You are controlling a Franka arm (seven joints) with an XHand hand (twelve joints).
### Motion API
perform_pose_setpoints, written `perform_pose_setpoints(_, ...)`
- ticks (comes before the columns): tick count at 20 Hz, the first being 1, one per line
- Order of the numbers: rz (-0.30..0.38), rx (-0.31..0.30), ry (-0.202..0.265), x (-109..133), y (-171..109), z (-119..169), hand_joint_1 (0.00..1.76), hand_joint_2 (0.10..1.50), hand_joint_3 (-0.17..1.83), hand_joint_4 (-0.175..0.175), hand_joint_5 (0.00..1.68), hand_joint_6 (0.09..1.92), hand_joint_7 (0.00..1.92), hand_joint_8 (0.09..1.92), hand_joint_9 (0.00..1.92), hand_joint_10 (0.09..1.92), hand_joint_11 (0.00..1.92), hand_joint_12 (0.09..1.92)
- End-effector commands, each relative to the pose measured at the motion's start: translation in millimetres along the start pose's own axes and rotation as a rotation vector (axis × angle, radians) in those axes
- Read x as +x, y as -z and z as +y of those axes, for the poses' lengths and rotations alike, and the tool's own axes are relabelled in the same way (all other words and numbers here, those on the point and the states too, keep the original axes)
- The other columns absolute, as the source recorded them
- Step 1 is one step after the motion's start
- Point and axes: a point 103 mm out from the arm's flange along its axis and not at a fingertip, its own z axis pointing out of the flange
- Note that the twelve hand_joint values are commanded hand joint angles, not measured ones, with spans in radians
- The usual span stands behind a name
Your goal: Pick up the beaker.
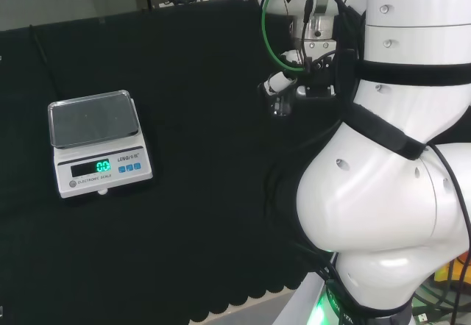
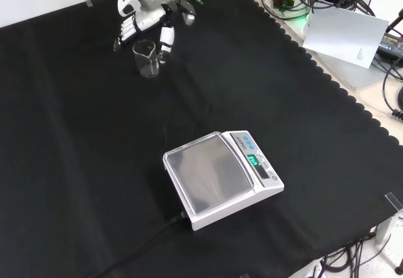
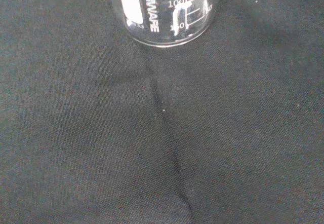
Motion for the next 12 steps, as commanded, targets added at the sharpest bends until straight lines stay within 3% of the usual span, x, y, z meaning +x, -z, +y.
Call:
perform_pose_setpoints(1, -0.022, 0.02, 0.009, 9.7, -10.5, 9.1, 0.46, 0.73, 0.15, 0.031, 0.0, 0.09, 0.0, 0.42, 0.0, 0.82, 0.0, 1.06)
perform_pose_setpoints(5, -0.037, 0.012, 0.011, 16.6, -16.0, 14.4, 0.54, 0.73, 0.15, 0.032, 0.0, 0.09, 0.0, 0.43, 0.02, 0.82, 0.0, 1.08)
perform_pose_setpoints(8, -0.029, -0.043, 0.002, 20.0, -17.5, 15.4, 0.67, 0.73, 0.16, 0.032, 0.09, 0.09, 0.05, 0.59, 0.18, 0.82, 0.02, 1.32)
perform_pose_setpoints(9, -0.026, -0.067, -0.002, 21.2, -17.4, 15.0, 0.72, 0.74, 0.18, 0.033, 0.16, 0.09, 0.1, 0.66, 0.28, 0.81, 0.09, 1.39)
perform_pose_setpoints(11, -0.026, -0.1, -0.009, 23.3, -16.2, 14.4, 0.86, 0.71, 0.36, 0.026, 0.34, 0.1, 0.27, 0.78, 0.58, 0.74, 0.39, 1.35)
perform_pose_setpoints(12, -0.029, -0.112, -0.012, 24.3, -15.3, 14.1, 0.93, 0.67, 0.51, 0.017, 0.4, 0.26, 0.35, 0.84, 0.71, 0.71, 0.56, 1.29)
